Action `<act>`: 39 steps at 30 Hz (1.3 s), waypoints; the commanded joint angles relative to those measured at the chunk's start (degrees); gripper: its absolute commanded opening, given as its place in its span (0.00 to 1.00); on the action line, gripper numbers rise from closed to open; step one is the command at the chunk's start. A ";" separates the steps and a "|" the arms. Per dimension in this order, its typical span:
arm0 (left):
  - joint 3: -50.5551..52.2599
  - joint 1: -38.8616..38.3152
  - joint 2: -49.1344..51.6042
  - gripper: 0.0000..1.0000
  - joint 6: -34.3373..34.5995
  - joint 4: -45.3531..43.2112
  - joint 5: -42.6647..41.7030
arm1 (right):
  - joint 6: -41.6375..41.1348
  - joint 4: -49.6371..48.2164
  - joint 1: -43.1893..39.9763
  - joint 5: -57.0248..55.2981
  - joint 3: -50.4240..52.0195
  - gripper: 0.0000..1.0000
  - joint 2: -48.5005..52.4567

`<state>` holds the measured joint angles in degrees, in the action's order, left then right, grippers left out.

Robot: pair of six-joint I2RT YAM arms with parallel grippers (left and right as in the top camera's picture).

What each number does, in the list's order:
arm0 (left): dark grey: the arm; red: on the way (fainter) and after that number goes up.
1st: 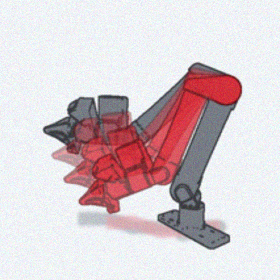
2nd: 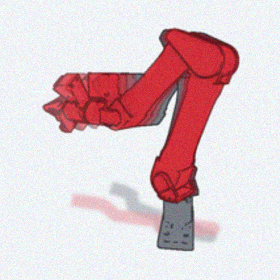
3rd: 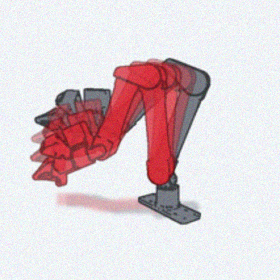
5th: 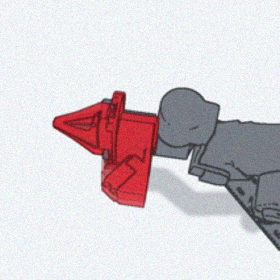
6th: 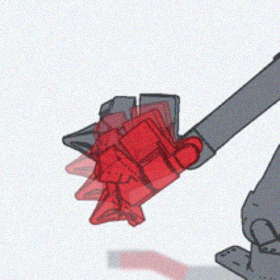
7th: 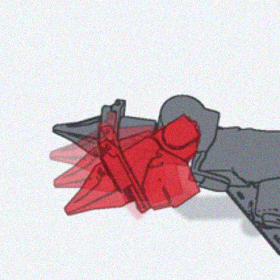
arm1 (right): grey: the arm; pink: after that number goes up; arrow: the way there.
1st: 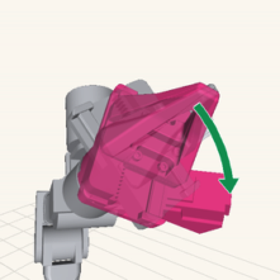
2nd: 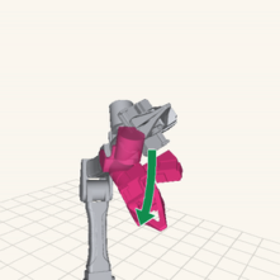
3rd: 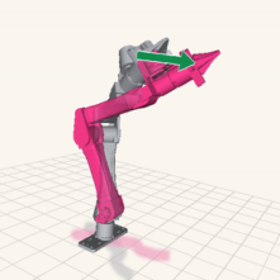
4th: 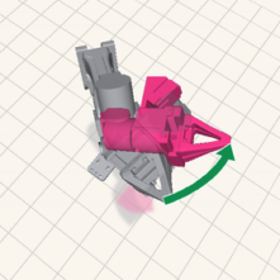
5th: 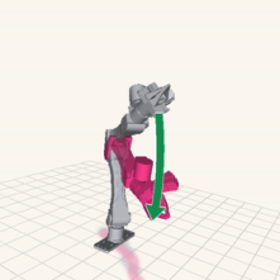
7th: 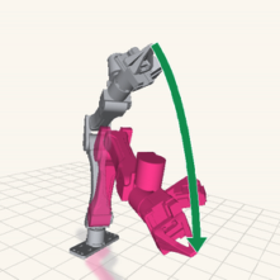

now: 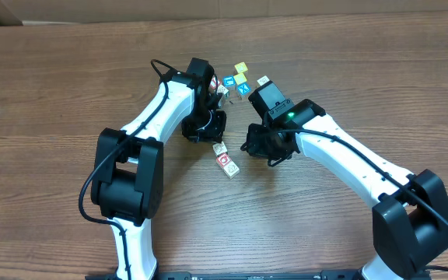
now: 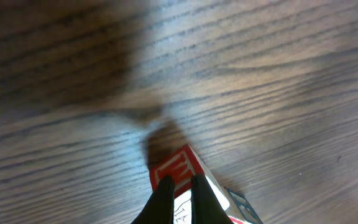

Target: Flip 3 blocks

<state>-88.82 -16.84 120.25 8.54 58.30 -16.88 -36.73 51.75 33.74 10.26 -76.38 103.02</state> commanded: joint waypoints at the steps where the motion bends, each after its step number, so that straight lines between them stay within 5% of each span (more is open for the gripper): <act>1: -0.13 0.00 0.50 0.04 -0.59 -1.64 3.54 | -0.35 0.39 -0.11 1.22 0.17 0.04 -0.83; 39: -0.52 -0.04 0.48 0.04 7.17 3.54 6.34 | 2.49 0.24 3.82 0.50 0.20 0.04 -0.92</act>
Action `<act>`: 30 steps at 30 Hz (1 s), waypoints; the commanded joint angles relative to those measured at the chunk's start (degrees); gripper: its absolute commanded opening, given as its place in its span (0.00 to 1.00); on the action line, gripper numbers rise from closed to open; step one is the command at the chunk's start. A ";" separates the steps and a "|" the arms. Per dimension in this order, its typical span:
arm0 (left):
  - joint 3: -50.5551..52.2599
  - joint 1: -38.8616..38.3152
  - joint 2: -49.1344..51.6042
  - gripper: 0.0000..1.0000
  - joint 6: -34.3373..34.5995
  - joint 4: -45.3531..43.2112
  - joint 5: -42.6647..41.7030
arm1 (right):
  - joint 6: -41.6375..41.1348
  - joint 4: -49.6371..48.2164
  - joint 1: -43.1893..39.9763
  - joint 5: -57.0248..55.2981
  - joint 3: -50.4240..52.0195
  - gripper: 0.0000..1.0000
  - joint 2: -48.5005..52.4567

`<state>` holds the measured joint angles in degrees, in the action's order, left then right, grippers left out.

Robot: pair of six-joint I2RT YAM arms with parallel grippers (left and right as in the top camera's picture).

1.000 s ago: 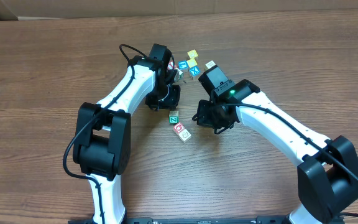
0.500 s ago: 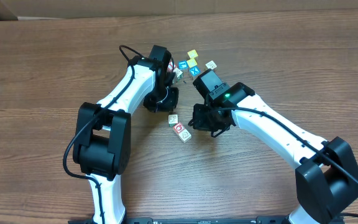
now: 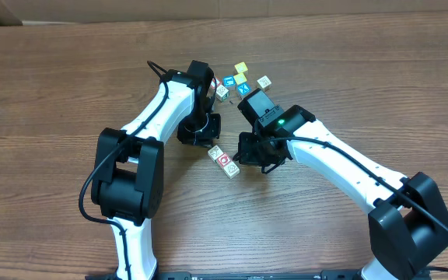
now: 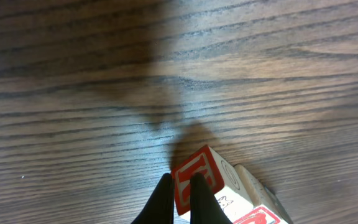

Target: Flip 3 blocks

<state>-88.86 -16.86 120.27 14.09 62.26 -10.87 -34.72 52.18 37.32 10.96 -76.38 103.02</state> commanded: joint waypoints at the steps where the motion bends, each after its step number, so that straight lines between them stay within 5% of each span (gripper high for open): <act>1: -0.48 -0.02 0.48 0.04 1.86 -0.63 0.33 | 0.48 -0.17 0.24 -0.17 0.20 0.04 -0.92; 10: -1.90 1.25 0.46 0.04 6.47 0.70 8.55 | 0.48 0.46 0.24 -0.42 0.20 0.04 -0.92; 21: -2.58 2.29 0.48 0.04 7.74 11.89 5.88 | 0.46 0.37 0.24 -1.27 0.20 0.04 -0.90; 30: 0.17 0.66 0.48 0.04 8.28 11.91 3.32 | 0.46 0.42 0.22 -1.49 0.20 0.04 -0.90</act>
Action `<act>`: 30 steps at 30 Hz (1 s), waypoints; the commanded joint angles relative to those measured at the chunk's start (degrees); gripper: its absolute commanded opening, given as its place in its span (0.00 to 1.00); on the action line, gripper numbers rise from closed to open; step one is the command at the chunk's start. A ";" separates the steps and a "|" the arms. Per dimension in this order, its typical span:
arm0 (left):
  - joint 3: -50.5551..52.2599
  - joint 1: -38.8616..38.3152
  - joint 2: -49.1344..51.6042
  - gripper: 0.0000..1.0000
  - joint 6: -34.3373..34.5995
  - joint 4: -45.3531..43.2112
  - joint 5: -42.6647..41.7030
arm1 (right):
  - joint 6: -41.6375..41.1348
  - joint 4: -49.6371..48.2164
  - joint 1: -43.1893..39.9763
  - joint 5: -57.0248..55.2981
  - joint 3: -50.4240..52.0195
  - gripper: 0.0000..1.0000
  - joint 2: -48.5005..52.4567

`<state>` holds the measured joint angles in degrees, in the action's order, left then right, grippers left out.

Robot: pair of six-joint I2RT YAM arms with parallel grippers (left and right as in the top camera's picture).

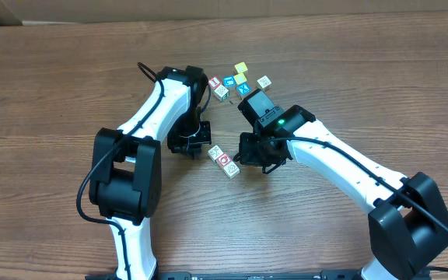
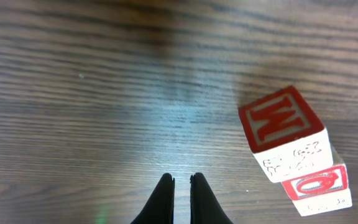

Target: Flip 3 blocks

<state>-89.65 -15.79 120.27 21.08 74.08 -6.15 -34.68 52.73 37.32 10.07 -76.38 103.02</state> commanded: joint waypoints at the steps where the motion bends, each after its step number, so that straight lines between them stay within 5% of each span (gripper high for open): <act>1: 1.25 -0.42 0.48 0.04 1.57 0.07 -1.38 | 0.42 -0.13 0.24 -0.59 0.20 0.04 -0.90; 30: 4.85 -1.44 0.48 0.04 8.96 -6.54 -7.43 | 0.44 -0.57 0.22 -0.59 0.20 0.04 -0.90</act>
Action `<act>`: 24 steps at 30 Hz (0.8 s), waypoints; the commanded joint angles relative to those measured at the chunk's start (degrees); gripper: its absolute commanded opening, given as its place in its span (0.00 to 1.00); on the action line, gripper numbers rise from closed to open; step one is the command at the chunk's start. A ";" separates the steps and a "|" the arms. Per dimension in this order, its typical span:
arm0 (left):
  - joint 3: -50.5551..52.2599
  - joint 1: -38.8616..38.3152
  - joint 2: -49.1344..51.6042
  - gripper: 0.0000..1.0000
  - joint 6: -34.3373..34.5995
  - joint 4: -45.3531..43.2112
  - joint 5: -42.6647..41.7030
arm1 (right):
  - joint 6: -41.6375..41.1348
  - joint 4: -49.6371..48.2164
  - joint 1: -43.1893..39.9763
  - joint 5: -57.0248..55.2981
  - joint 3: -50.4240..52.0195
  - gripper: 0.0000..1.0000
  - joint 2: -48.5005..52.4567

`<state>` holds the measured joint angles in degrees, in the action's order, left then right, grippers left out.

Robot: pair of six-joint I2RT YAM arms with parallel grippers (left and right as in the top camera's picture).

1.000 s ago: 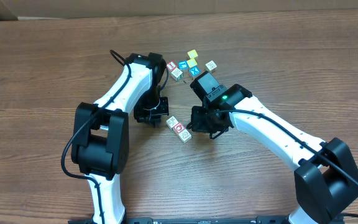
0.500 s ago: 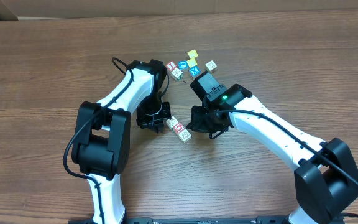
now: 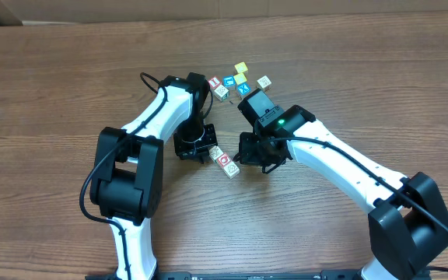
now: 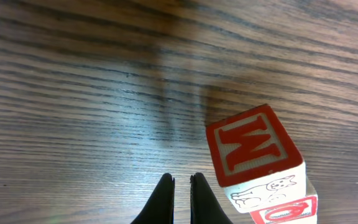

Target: Flip 3 blocks

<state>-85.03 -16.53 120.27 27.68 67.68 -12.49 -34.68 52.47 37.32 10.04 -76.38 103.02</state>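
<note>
A block with a red W face [image 4: 253,143] lies W-up on the wooden table, a dog drawing on its white side. Touching it is a block with a red O [image 4: 284,213]. The overhead view shows the pair as W block [image 3: 216,153] and O block [image 3: 228,165]. My left gripper [image 4: 182,186] is shut and holds nothing, just left of the W block, fingertips [image 4: 165,198] over bare wood. My right gripper [image 3: 259,153] hovers just right of the O block, its jaws hidden under the wrist.
Several more small blocks sit in a cluster at the back: red [image 3: 215,82], blue [image 3: 229,81], yellow [image 3: 241,68] and white [image 3: 264,81] among them. Both arms crowd the table's middle [image 3: 68,93].
My left gripper has moved closer to the W block, which now stands nearer the fingertips in the left wrist view. The blocks and the right arm have not moved.
At first my shut left fingertips were against the red W block, which looked tilted. At 2.0 s ago they still touched it and my right gripper had come closer to the O block. By 1.0 s ago the left gripper was well left, the block flat W-up; now it is near again.
</note>
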 commanded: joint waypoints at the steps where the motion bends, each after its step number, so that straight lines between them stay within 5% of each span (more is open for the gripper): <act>1: 0.24 -0.79 0.48 0.04 2.38 -0.26 -1.09 | 0.44 -0.28 0.22 -0.57 0.20 0.04 -0.90; 24: 0.24 -1.09 0.48 0.04 6.21 -1.09 -1.09 | 0.42 -0.28 0.22 -0.57 0.20 0.04 -0.92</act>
<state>-85.03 -17.19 120.27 32.12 66.61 -13.10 -34.65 52.45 37.32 10.04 -76.38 103.02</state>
